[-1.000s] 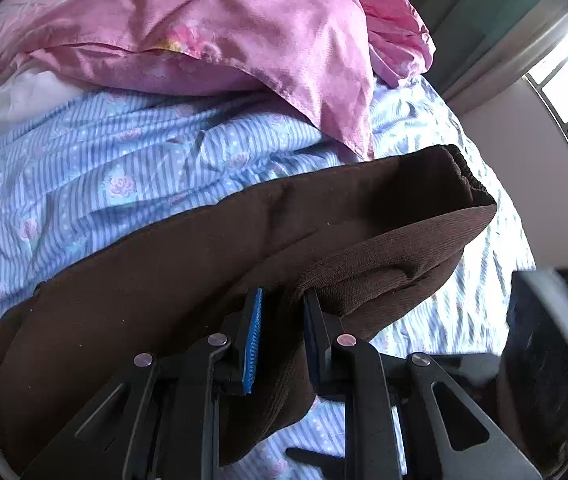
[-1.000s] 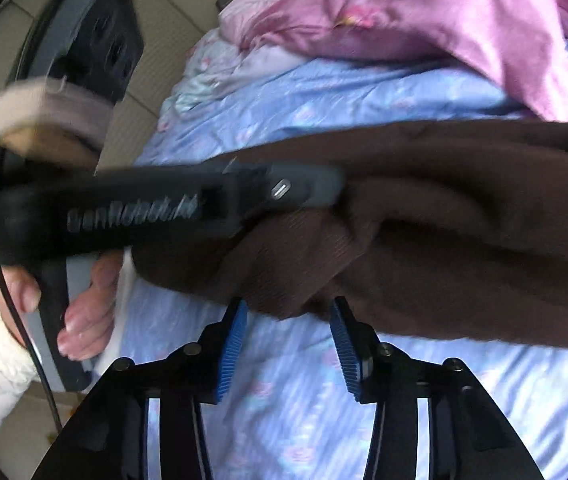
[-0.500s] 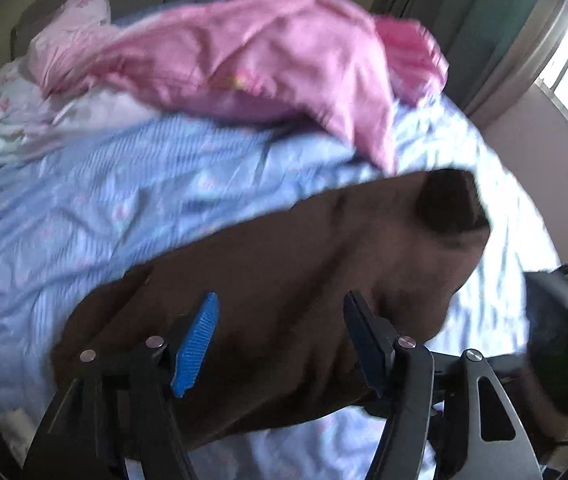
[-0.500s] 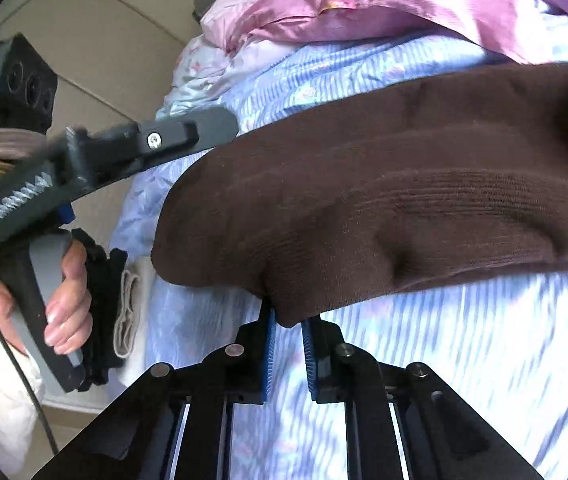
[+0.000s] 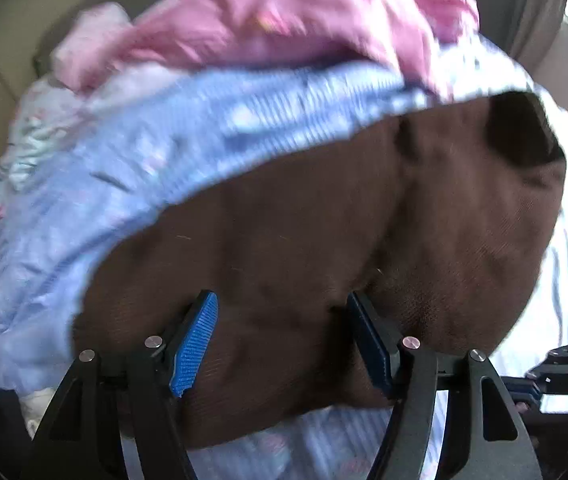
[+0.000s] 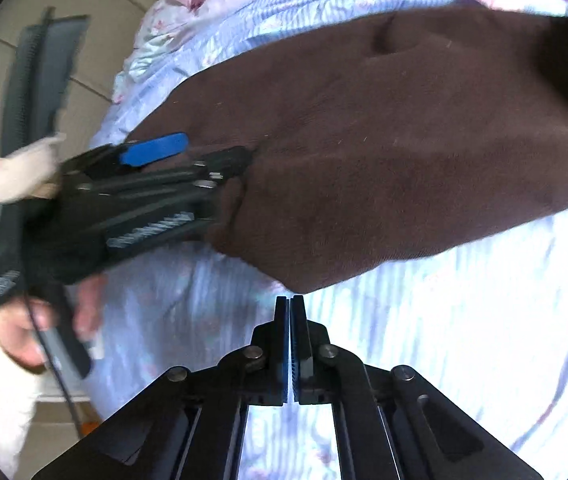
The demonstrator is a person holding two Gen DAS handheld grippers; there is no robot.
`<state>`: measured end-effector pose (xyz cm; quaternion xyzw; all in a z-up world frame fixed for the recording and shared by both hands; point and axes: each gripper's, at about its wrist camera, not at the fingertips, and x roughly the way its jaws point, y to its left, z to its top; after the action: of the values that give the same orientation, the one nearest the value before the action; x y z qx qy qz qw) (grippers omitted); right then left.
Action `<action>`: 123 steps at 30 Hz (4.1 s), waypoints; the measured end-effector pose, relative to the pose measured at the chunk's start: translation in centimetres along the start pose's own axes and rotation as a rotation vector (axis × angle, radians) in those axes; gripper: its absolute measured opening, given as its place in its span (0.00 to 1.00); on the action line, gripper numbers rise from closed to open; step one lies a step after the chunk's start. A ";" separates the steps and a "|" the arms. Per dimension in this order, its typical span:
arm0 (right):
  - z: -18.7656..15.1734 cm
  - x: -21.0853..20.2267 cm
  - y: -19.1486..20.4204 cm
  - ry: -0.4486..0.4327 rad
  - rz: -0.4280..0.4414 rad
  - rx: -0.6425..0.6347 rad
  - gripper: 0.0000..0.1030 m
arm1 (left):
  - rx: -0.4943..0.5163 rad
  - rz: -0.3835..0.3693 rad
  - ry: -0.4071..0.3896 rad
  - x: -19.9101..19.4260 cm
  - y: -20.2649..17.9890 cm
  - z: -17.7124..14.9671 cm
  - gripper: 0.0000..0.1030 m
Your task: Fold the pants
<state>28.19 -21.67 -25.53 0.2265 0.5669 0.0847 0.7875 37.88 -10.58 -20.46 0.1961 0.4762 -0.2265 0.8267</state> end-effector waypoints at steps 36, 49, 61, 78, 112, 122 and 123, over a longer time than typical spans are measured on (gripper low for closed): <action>1.7 0.4 2.0 -0.077 -0.180 0.006 0.38 | -0.482 0.014 0.087 1.0 15.5 -4.9 0.55; 1.8 -0.3 0.1 -0.047 -0.189 0.037 0.13 | -0.373 0.099 0.121 1.7 13.8 -7.0 0.66; -0.7 -5.4 -1.6 -0.110 -0.254 0.030 0.45 | -0.224 0.239 -0.021 -7.6 7.0 -6.6 0.65; 3.2 -15.3 -18.6 -0.416 -0.323 0.235 0.73 | -0.089 0.025 -0.111 -6.3 -11.1 -2.0 0.43; 10.9 -8.2 -28.7 -0.265 -0.101 0.214 0.71 | -0.237 0.020 -0.050 2.2 -12.1 5.1 0.42; 10.9 -7.4 -28.4 -0.229 -0.060 0.238 0.51 | -0.261 -0.004 -0.015 4.0 -11.8 5.1 0.42; 10.9 -7.4 -28.4 -0.231 -0.062 0.239 0.49 | -0.258 -0.004 -0.007 4.4 -11.9 5.1 0.40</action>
<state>32.28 -52.42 -29.32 0.3092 0.4855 -0.0343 0.8170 36.71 -23.88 -23.21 0.0861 0.4989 -0.1658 0.8462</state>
